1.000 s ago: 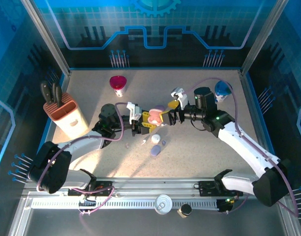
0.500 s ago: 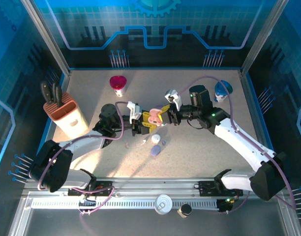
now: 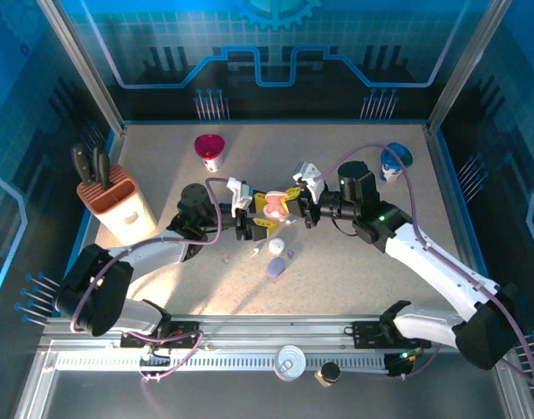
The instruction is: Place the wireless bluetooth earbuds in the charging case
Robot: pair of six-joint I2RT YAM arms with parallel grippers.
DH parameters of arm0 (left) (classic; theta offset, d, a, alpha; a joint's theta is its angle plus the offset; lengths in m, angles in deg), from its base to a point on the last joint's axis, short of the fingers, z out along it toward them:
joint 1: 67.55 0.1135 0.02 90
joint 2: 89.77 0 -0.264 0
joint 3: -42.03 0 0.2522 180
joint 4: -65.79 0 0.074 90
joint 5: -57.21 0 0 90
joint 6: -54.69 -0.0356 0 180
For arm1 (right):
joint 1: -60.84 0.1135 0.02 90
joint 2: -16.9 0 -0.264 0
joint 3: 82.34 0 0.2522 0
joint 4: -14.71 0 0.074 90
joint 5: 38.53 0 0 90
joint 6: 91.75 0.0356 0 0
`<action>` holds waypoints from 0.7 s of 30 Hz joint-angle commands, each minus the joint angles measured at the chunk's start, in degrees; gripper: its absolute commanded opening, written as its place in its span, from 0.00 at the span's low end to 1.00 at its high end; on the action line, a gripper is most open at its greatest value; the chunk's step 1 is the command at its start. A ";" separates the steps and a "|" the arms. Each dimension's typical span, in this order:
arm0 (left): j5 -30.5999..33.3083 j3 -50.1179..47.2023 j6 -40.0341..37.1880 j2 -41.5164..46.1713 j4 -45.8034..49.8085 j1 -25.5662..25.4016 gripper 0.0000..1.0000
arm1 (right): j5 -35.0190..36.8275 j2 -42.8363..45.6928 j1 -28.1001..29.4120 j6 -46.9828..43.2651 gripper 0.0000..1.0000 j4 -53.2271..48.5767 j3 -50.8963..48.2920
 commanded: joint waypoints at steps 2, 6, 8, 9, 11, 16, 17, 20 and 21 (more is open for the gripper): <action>0.56 1.49 2.56 -1.46 -4.24 -0.02 0.62 | 2.73 1.60 0.94 -2.43 0.00 4.16 -1.39; 0.47 1.32 3.36 -1.90 -6.53 0.03 0.60 | 1.94 1.05 1.02 -2.72 0.00 2.62 -0.98; 0.31 1.24 3.41 -2.10 -6.91 0.04 0.60 | 1.54 0.65 1.12 -3.21 0.00 1.28 -0.47; 0.21 1.31 3.33 -2.19 -7.10 0.07 0.59 | 1.51 0.61 1.26 -3.23 0.00 1.12 -0.40; -0.09 1.23 3.35 -2.28 -7.43 -0.02 0.57 | 1.60 0.38 1.31 -3.12 0.00 0.95 -0.41; -0.56 1.31 3.42 -2.32 -7.60 0.07 0.55 | 2.13 -0.05 1.29 -3.04 0.00 0.72 -0.21; -0.66 1.32 3.33 -2.37 -7.30 0.06 0.56 | 2.57 -0.24 1.29 -2.96 0.00 0.76 -0.09; -0.89 1.27 3.15 -2.50 -7.01 0.03 0.60 | 4.50 -0.51 1.30 -2.48 0.00 1.04 -0.21; -0.93 1.23 3.15 -2.50 -7.00 0.02 0.60 | 5.08 -0.51 1.29 -2.26 0.00 1.29 -0.27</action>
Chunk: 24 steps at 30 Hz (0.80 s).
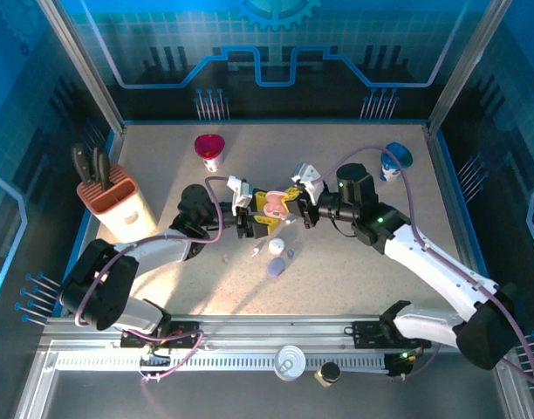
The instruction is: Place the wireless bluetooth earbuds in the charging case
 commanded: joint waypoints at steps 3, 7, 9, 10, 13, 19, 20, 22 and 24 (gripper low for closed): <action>-1.10 1.23 0.68 -0.62 -1.60 0.05 0.60 | 2.10 -0.27 0.76 0.23 0.00 1.05 0.34; -1.13 1.26 0.68 -0.80 -1.64 0.03 0.53 | 1.67 -0.19 0.76 0.74 0.00 1.49 0.36; -1.06 1.25 0.36 -0.88 -1.64 0.06 0.53 | 0.68 0.07 0.76 1.30 0.00 2.30 0.08; -0.94 1.14 0.26 -0.96 -1.62 0.07 0.53 | 0.06 0.16 0.70 1.56 0.00 2.76 -0.11; -1.01 1.14 0.40 -1.13 -1.81 0.07 0.51 | -0.08 0.17 0.69 1.82 0.00 2.74 -0.08; -1.11 1.05 0.60 -0.87 -2.05 0.07 0.42 | -0.25 0.08 0.67 1.65 0.00 2.34 -0.07; -1.11 1.05 0.63 -0.72 -2.10 0.07 0.42 | -0.31 0.08 0.67 1.57 0.00 2.34 -0.03; -1.11 1.06 0.59 -0.66 -2.13 0.15 0.42 | -0.36 -0.01 0.67 1.49 0.00 2.25 0.04; -1.19 1.01 0.59 -0.60 -2.29 0.16 0.43 | -0.54 -0.16 0.67 1.35 0.00 2.00 0.21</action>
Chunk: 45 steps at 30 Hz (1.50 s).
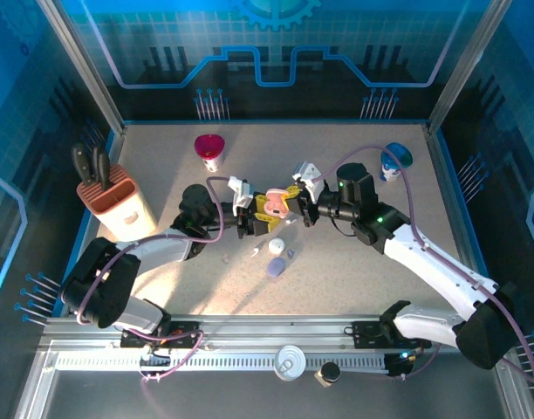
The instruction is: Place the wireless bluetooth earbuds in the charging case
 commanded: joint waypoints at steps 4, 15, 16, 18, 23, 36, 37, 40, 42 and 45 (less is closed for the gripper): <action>-0.91 1.05 0.50 0.07 -2.60 0.16 0.49 | -2.05 -0.36 0.67 0.30 0.00 0.91 0.47; -1.39 1.43 0.83 -0.61 -3.29 0.16 0.41 | -1.81 -1.24 0.58 0.04 0.00 0.25 1.08; -1.44 1.45 0.82 -0.64 -3.35 0.20 0.39 | -1.77 -1.29 0.58 0.12 0.00 0.30 1.14; -1.41 1.34 0.76 -0.85 -3.38 0.25 0.36 | -1.81 -1.24 0.59 0.30 0.00 0.43 1.35; -1.16 0.88 1.00 -1.31 -4.69 0.86 0.34 | -0.96 -0.33 0.50 1.57 0.21 1.90 1.14; 0.57 -1.64 5.75 -4.33 -14.69 4.05 0.34 | -3.27 5.43 -1.01 9.34 0.80 8.67 -1.72; 0.92 -1.96 5.65 -4.17 -15.02 4.32 0.34 | -2.88 5.97 -1.87 11.56 0.80 10.17 -2.64; 1.96 -2.90 5.25 -3.30 -15.42 5.29 0.34 | -0.57 7.10 -5.53 20.30 0.79 12.85 -5.69; 2.28 -3.53 5.25 -2.44 -15.43 5.98 0.34 | 0.48 6.77 -8.54 26.35 0.76 12.46 -6.72; 2.73 -4.45 5.00 -0.60 -15.31 6.69 0.34 | 2.23 4.21 -11.20 30.16 0.75 10.29 -7.59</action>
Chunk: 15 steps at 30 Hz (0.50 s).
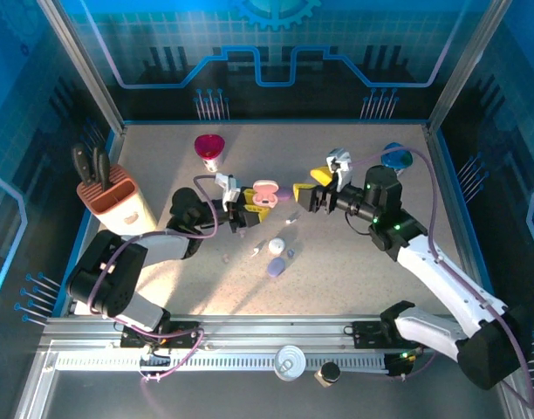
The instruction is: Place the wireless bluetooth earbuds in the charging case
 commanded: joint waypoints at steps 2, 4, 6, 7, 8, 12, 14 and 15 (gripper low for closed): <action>1.01 -1.52 0.48 3.90 -2.76 1.18 0.34 | 3.13 -4.68 -1.88 8.65 0.73 -1.98 -0.60; 0.98 -2.01 0.31 5.23 -2.23 1.45 0.34 | 1.52 -8.51 -1.75 9.43 0.72 -3.90 0.75; 1.07 -2.49 -0.10 6.56 -1.46 1.68 0.34 | -0.77 -12.62 -1.38 9.87 0.70 -5.19 2.33; 1.25 -2.80 -0.43 7.21 -1.00 1.86 0.35 | -2.06 -15.01 -0.95 9.68 0.70 -6.08 4.11; 1.46 -3.08 -0.69 7.79 -0.71 1.97 0.35 | -3.31 -17.38 -0.71 9.66 0.70 -7.71 5.75; 2.94 -4.16 -1.28 9.58 0.03 2.77 0.35 | -3.75 -26.93 2.60 7.89 0.70 -13.60 12.15; 3.48 -4.68 -1.13 10.05 -0.06 3.56 0.35 | -2.74 -30.78 4.90 6.85 0.70 -15.24 14.65; 3.70 -5.02 -0.98 10.21 -0.35 3.94 0.35 | -2.54 -32.81 5.80 6.91 0.70 -15.72 15.86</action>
